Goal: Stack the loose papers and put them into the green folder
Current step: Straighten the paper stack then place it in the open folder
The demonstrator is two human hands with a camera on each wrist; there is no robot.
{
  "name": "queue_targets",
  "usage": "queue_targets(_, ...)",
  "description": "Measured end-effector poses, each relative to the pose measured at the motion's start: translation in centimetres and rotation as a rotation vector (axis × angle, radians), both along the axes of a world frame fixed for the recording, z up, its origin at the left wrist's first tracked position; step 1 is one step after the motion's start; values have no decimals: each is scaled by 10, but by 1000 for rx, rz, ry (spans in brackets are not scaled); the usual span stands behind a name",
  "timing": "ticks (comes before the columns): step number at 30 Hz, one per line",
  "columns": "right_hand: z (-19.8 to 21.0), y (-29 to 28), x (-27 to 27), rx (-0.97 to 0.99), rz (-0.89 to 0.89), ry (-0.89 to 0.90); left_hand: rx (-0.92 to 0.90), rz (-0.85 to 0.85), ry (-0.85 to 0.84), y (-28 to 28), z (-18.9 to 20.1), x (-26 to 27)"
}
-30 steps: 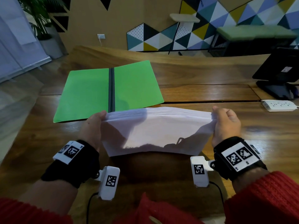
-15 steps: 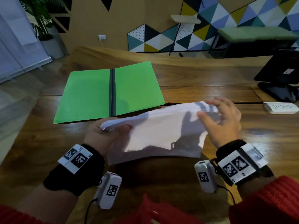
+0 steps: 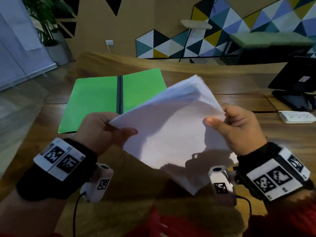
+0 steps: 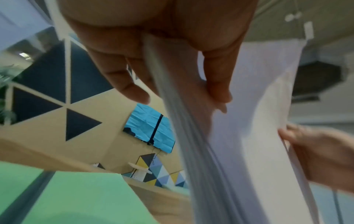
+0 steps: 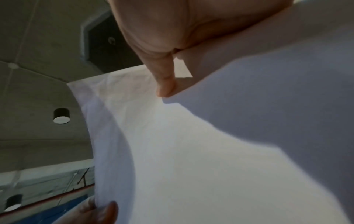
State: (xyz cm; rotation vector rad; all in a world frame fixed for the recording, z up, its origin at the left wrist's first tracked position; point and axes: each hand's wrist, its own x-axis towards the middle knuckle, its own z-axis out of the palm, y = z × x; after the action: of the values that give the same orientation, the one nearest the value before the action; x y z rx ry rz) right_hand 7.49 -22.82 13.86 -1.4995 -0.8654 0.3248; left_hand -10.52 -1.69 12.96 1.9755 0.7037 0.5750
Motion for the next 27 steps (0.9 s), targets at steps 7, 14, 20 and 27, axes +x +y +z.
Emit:
queue_targets(7, -16, 1, -4, 211, -95, 235, -607, -6, -609, -23, 23, 18)
queue_targets(14, -14, 4, -14, 288, -132, 164, -326, 46, -473, -58, 27, 26)
queue_targets(20, 8, -4, -22, 407, -98, 47, -117, 26, -595, -55, 39, 11)
queue_targets(27, 14, -2, -25, 303, -123, 69, 12, 8, -473, -43, 33, 9)
